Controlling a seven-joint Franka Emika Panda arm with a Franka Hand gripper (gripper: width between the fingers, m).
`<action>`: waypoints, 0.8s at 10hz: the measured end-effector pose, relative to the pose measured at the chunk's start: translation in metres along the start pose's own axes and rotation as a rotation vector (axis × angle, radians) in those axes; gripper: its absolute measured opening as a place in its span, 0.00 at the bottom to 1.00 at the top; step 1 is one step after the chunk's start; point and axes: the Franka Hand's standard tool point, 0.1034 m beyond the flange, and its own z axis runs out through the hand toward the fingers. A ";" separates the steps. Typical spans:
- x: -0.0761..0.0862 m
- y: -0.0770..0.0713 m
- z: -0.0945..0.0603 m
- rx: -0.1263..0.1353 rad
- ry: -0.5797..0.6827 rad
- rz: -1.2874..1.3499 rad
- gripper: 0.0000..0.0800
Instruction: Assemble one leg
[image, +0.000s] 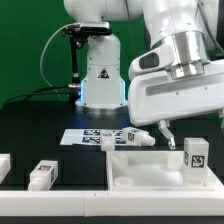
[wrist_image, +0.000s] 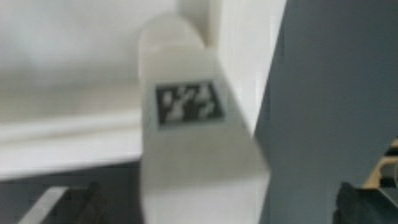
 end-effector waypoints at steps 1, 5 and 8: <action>-0.004 -0.003 0.003 0.017 -0.121 0.079 0.81; -0.002 0.005 0.000 0.033 -0.251 0.084 0.81; 0.005 0.010 0.001 -0.048 -0.305 0.102 0.81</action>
Offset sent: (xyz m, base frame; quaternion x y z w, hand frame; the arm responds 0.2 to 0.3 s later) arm 0.0000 0.0000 0.0000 0.0000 -0.1296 0.0000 0.9916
